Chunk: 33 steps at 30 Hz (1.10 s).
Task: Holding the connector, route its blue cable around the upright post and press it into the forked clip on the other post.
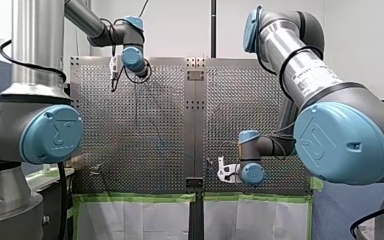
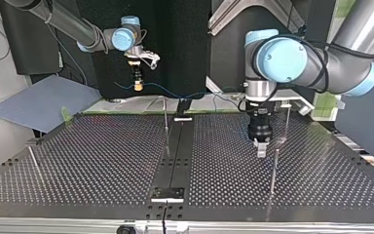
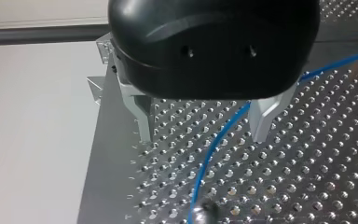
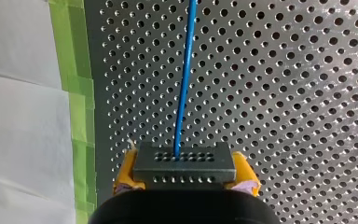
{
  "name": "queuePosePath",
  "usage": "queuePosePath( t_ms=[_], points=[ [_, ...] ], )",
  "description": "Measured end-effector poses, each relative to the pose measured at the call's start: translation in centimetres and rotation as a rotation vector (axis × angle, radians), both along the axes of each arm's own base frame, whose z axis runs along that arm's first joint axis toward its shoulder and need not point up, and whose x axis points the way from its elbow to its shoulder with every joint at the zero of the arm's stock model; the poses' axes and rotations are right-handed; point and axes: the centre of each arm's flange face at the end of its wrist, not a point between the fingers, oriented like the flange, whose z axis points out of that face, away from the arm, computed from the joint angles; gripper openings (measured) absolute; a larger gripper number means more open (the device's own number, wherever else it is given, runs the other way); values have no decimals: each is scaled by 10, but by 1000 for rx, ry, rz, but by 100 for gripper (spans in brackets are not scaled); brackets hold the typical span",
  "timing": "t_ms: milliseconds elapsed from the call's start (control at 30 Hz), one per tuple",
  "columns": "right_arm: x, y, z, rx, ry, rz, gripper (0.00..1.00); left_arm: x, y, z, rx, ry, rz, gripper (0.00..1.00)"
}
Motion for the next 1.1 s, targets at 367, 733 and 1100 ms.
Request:
queuePosePath(
  t_ms=[367,733,1100],
  points=[
    [0,0,0,0,0,0,0,17,-4,-5,6,-58,25,100],
    [0,0,0,-2,-1,1,0,24,-14,19,-18,-102,-15,100],
    [0,0,0,0,0,-1,0,48,-18,26,-60,-69,-21,100]
  ],
)
